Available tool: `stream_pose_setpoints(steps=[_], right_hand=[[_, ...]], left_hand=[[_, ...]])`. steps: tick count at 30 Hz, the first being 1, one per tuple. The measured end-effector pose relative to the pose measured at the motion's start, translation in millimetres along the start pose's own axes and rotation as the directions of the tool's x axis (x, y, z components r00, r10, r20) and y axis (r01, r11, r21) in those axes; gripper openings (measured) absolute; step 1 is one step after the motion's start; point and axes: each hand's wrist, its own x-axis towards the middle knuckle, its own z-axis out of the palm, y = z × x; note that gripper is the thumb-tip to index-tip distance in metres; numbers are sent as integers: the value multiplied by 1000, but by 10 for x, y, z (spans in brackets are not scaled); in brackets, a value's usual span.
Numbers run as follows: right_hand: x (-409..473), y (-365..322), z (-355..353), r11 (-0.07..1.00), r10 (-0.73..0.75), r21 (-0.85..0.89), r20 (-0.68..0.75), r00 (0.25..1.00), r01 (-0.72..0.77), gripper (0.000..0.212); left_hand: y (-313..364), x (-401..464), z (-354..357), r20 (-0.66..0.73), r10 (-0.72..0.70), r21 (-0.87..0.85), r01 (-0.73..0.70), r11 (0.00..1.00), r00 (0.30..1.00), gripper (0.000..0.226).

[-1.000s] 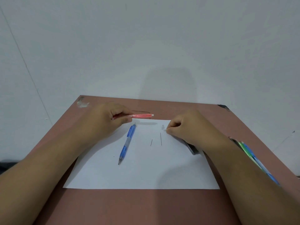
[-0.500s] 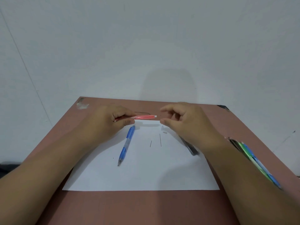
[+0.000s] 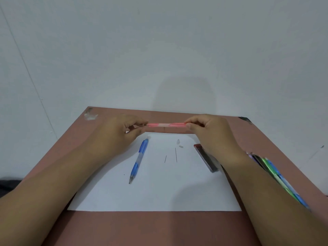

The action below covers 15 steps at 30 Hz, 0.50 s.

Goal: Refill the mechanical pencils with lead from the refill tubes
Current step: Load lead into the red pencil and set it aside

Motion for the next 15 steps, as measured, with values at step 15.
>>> stream_pose_setpoints(steps=[15], right_hand=[[90, 143, 60, 972, 122, -215, 135, 983, -92, 16]], left_hand=[[-35, -20, 11, 130, -109, 8, 109, 994, 985, 17]])
